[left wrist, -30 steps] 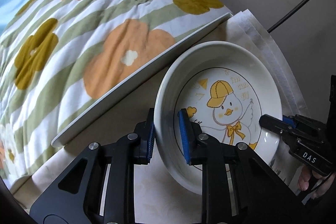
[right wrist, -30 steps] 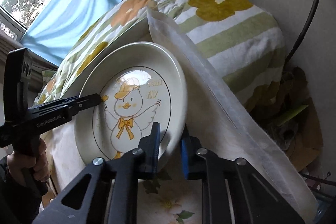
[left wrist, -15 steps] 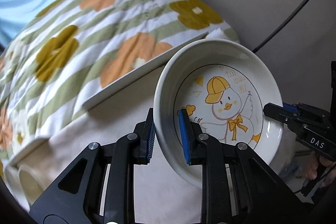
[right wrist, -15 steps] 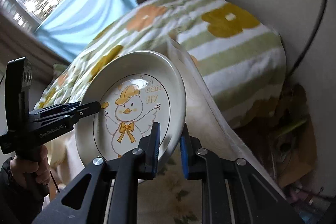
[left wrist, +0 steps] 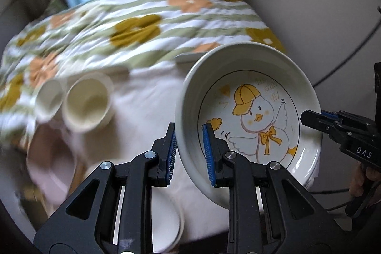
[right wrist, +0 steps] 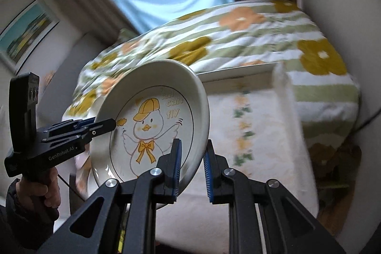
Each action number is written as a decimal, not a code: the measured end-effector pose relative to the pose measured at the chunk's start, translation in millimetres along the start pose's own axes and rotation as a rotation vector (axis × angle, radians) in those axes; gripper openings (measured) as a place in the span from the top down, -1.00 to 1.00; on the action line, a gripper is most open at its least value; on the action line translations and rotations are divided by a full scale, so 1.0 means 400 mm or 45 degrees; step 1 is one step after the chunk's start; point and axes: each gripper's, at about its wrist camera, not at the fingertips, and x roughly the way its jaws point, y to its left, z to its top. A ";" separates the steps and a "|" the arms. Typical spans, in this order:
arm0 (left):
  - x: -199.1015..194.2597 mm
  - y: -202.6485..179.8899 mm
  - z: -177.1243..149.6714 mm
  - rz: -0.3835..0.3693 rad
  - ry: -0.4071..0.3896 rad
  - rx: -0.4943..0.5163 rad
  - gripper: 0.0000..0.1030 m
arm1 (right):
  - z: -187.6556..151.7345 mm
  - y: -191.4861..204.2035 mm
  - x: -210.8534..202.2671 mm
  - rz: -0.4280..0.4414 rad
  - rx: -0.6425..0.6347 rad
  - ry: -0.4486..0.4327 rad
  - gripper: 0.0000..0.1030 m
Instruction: Organize plates and bowls
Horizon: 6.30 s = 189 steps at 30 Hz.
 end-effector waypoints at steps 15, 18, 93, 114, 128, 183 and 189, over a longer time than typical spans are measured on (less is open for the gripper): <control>-0.035 0.304 -0.330 0.146 0.101 -0.385 0.63 | -0.137 0.243 0.235 0.185 -0.241 0.272 0.68; -0.006 0.344 -0.357 0.138 0.135 -0.408 0.63 | -0.150 0.270 0.287 0.175 -0.239 0.309 0.68; 0.126 0.259 -0.436 0.758 0.161 0.058 0.44 | -0.256 0.363 0.350 -0.036 -0.297 0.231 0.26; -0.275 0.381 -0.396 0.570 -0.289 -0.642 -0.99 | -0.074 0.447 0.200 0.290 -0.486 0.026 -0.82; -0.110 0.634 -0.401 0.341 -0.127 -1.084 -0.96 | 0.056 0.603 0.538 0.356 -0.537 0.491 -0.82; -0.061 0.040 -0.149 0.042 -0.130 -0.274 0.51 | -0.064 0.216 0.074 0.006 -0.234 0.033 0.74; 0.048 -0.135 -0.152 -0.093 -0.019 -0.143 0.51 | -0.131 0.043 -0.001 -0.141 -0.058 -0.008 0.75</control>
